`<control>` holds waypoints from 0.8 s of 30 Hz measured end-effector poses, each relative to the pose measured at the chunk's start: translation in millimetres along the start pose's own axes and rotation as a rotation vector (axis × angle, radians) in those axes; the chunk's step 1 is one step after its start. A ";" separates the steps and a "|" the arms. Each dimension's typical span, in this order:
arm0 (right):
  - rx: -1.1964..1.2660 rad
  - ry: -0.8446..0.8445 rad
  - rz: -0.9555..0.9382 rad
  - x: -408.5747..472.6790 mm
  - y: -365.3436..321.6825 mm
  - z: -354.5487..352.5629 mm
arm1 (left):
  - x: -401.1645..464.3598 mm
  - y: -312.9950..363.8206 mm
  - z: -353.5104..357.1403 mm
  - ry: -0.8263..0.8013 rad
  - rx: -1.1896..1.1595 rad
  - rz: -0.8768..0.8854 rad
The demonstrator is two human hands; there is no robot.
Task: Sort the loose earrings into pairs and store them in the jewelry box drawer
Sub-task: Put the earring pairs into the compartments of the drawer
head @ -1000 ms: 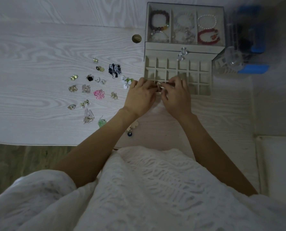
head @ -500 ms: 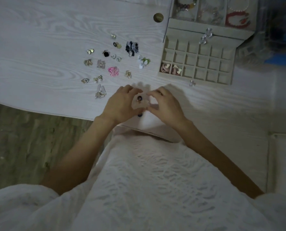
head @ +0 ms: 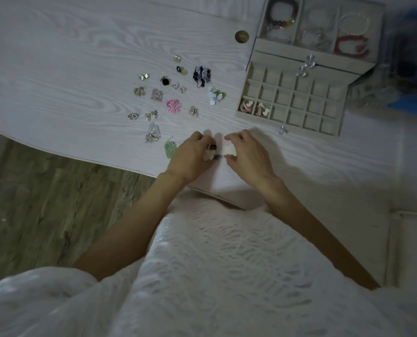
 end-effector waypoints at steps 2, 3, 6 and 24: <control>0.033 0.015 0.039 -2.0 11.7 -5.2 | 7.4 3.4 -0.3 -0.006 0.025 0.008; 0.061 0.020 0.054 -2.5 17.2 -7.9 | 11.6 5.5 0.0 -0.009 0.037 0.009; 0.178 0.024 0.108 -4.0 30.0 -10.8 | 21.1 12.3 2.8 -0.010 0.063 0.009; 0.384 0.254 0.540 39.8 97.0 -51.0 | 84.9 73.1 -7.2 -0.003 -0.093 0.280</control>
Point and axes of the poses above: each hand's wrist, its own x-axis towards the middle knuckle, its own z-axis out of the palm, y = z × x, the point moved 3 cm from there along x, towards the middle knuckle, and after that the axes turned 11 degrees about -x, right-handed, at the moved point
